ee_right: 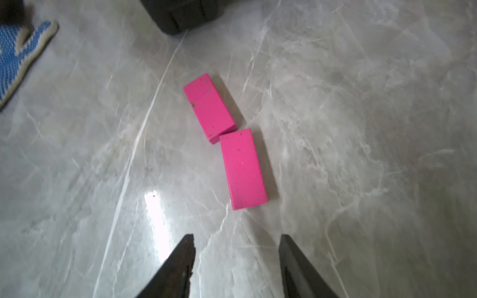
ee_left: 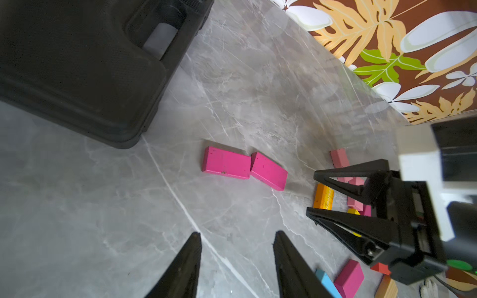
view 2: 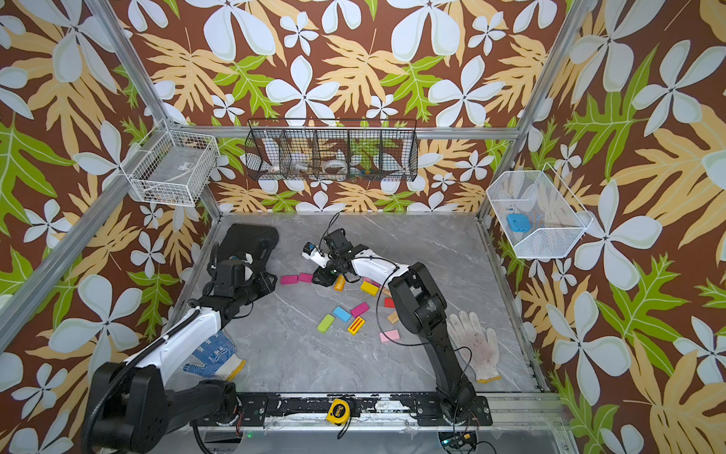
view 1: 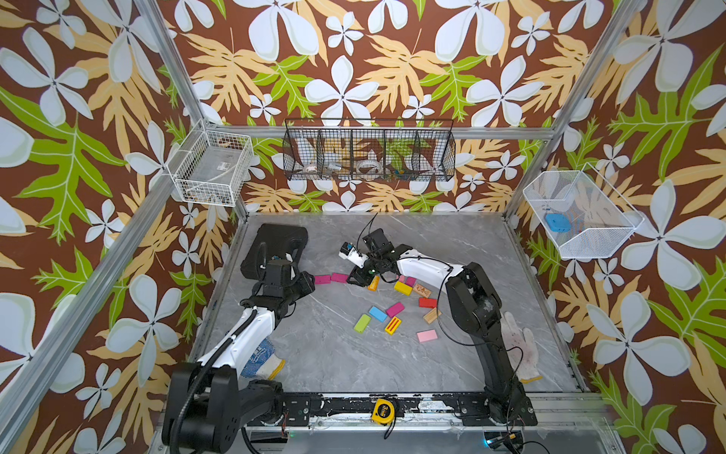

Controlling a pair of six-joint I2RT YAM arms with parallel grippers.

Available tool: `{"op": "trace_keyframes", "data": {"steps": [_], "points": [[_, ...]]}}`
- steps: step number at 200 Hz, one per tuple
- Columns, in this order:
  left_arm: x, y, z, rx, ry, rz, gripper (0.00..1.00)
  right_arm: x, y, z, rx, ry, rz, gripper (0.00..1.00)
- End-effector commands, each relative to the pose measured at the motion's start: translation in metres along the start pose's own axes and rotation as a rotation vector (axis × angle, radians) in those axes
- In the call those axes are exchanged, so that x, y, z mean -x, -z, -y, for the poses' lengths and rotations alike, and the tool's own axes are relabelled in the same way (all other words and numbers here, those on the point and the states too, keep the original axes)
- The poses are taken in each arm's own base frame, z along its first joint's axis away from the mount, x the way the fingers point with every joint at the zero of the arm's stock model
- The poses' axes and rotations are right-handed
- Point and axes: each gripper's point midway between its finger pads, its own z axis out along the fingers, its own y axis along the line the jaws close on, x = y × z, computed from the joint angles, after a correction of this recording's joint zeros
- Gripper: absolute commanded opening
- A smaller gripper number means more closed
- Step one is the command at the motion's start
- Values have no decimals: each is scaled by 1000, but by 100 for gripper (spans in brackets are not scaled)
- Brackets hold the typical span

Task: Assemble the number 7 with building blocks
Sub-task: Assemble the building block at the center of the board.

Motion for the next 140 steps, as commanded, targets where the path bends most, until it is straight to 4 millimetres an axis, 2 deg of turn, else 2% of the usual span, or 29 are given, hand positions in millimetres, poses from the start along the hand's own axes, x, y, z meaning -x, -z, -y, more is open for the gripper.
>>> {"op": "trace_keyframes", "data": {"steps": [1, 25, 46, 70, 111, 140], "points": [[13, -11, 9, -39, -1, 38, 48, 13, -8, 11, -25, -111, 22, 37], [13, -27, 4, -14, -2, 21, 48, 15, -29, 23, -34, -140, -26, 31], [10, -40, -2, 10, -7, 3, 44, 16, -47, 37, -61, -163, -43, 29], [8, -53, -7, 33, -18, -20, 38, 17, -59, 47, -84, -172, -35, 27], [8, -68, -16, 74, -19, -24, 34, 11, -73, 51, -59, -173, -38, 25], [8, -77, -19, 86, -8, -31, 34, 5, -80, 45, -16, -158, -47, 24]]}}
